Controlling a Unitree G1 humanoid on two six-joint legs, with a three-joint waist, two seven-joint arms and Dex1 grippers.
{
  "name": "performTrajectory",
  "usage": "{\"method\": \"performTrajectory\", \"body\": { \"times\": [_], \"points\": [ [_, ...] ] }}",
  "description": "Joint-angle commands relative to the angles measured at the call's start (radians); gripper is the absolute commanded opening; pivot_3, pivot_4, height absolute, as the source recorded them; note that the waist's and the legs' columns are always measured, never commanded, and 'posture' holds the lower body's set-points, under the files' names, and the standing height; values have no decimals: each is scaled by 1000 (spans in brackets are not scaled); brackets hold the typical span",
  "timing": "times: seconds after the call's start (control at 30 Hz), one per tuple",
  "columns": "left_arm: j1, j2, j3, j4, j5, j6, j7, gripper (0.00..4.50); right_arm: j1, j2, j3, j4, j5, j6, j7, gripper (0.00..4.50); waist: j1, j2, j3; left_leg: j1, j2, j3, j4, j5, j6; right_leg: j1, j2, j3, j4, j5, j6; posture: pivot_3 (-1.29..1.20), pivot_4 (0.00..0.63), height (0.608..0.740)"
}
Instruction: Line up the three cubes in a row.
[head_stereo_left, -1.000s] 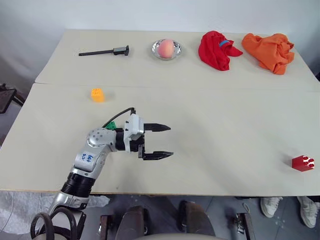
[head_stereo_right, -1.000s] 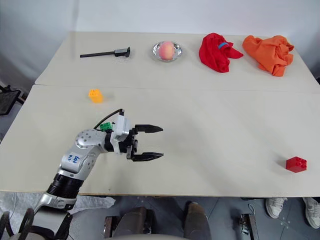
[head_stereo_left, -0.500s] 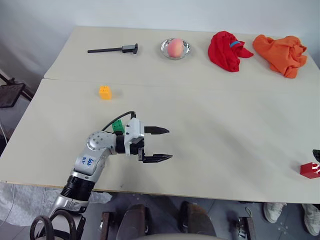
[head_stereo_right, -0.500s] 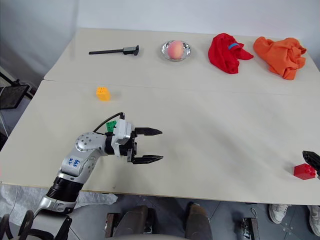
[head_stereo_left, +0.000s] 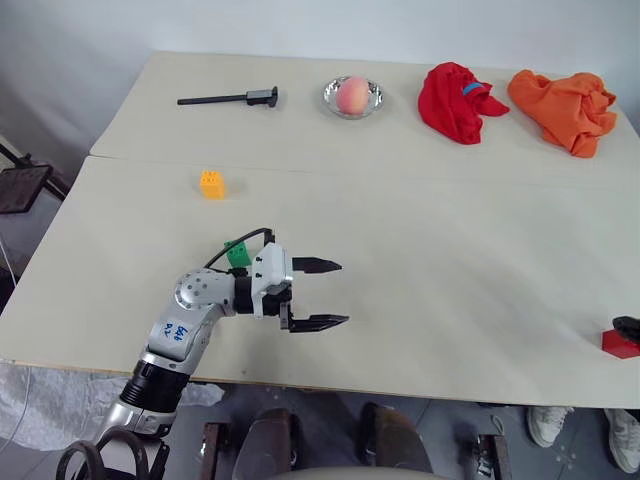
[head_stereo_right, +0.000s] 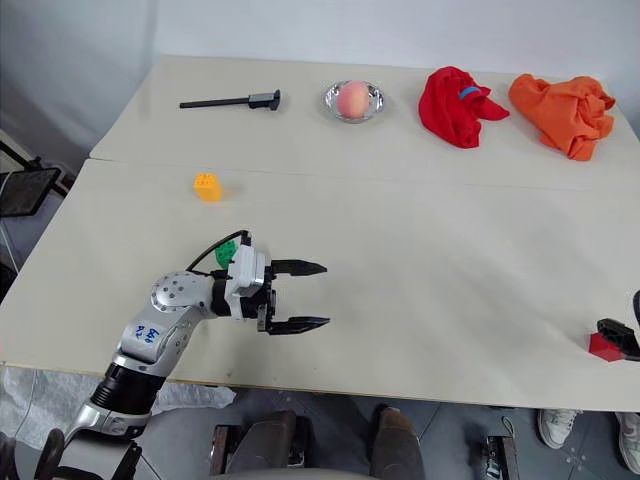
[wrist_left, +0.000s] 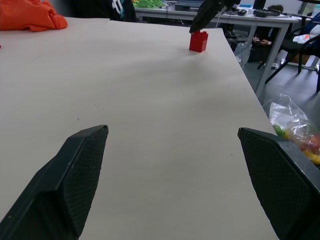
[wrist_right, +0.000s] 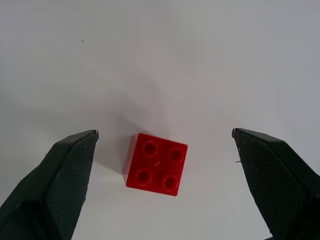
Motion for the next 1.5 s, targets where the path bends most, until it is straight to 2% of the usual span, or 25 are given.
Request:
{"method": "performTrajectory", "body": {
  "times": [0.03, 0.23, 0.33, 0.53, 0.6, 0.67, 0.8, 0.9, 0.97, 1.07, 1.17, 1.3, 1.5],
  "points": [
    [4, 2, 6, -40, -6, 3, 4, 4383, -15, 11, 7, 24, -51, 26, 28, 4500, 0, 0, 0, 0, 0, 0, 0, 0, 0, 0, 0, 0, 0, 0, 0, 0, 150, 740],
    [-12, 2, 8, -29, -8, -4, -10, 4383, -69, 45, 36, 41, -104, 71, 50, 4500, -7, 0, 0, 0, 0, 0, 0, 0, 0, 0, 0, 0, 0, 0, 0, 0, 150, 740],
    [-24, 1, 9, -21, -4, -10, -12, 4500, -95, 79, 36, 44, -127, 67, 51, 4002, -8, 0, 0, 0, 0, 0, 0, 0, 0, 0, 0, 0, 0, 0, 0, 0, 150, 740],
    [-28, -11, 14, -15, -6, -16, -1, 4500, -113, 112, 41, 41, -153, 61, 103, 1987, -14, 1, 0, 0, 0, 0, 0, 0, -1, 0, 0, 0, 0, 0, 0, 0, 150, 740],
    [-31, -14, 12, -8, -2, -22, 0, 4500, -125, 116, 48, 48, -170, 45, 115, 1506, -18, 1, 0, 0, 0, 0, 0, 0, -1, 0, 0, 0, 1, 0, 0, 0, 150, 740],
    [-37, -17, 15, 2, 0, -28, 0, 4500, -139, 117, 62, 48, -185, 16, 135, 1507, -21, 1, 0, 1, 0, 0, 0, 0, -1, 0, 0, 0, 1, 0, 0, 0, 150, 740],
    [-59, -20, 34, 26, -2, -50, 4, 4500, -184, 77, 128, 23, -198, -114, 271, 1507, -23, 1, 0, 1, 0, 0, 0, 1, -2, 0, 1, 0, 1, 0, 0, 0, 150, 740],
    [-65, -10, 49, 37, -18, -34, -3, 4500, -245, -1, 232, 7, -218, -236, 437, 1507, -28, 2, -1, 1, 1, 1, 0, 1, -2, 0, 1, 0, 1, 0, 0, 0, 150, 740],
    [-69, -6, 67, 44, -26, -25, 3, 4500, -324, -65, 363, -2, -249, -379, 611, 1507, -29, 2, -1, 2, 1, 1, 0, 1, -2, 0, 2, 1, 1, 0, 0, 0, 150, 740],
    [-51, 9, 110, 30, -36, -17, 28, 4500, -549, -94, 616, 58, -340, -596, 855, 1507, -45, 2, -1, 2, 3, 1, 1, 1, -3, 1, 4, 1, 1, 0, 0, 0, 150, 740],
    [-38, 16, 155, 23, -42, -19, 59, 4500, -771, -35, 816, 201, -451, -748, 1026, 1507, -50, 0, 0, 2, 4, 0, 1, 2, -3, 1, 4, 0, 0, 0, 0, 0, 150, 740],
    [25, 70, 241, -16, -51, -9, 87, 4500, -1040, 104, 1049, 471, -646, -931, 1183, 1507, -53, -1, 0, 1, 4, -1, 3, 2, -3, 1, 4, -1, 0, 0, 0, 0, 150, 740],
    [189, 164, 335, -74, -66, -5, 75, 4500, -1200, 251, 1173, 782, -794, -1177, 1330, 1507, -51, 0, 1, -2, 4, -2, 2, 2, -3, 1, 3, -5, -3, 0, 0, 0, 150, 740]
  ]
}}
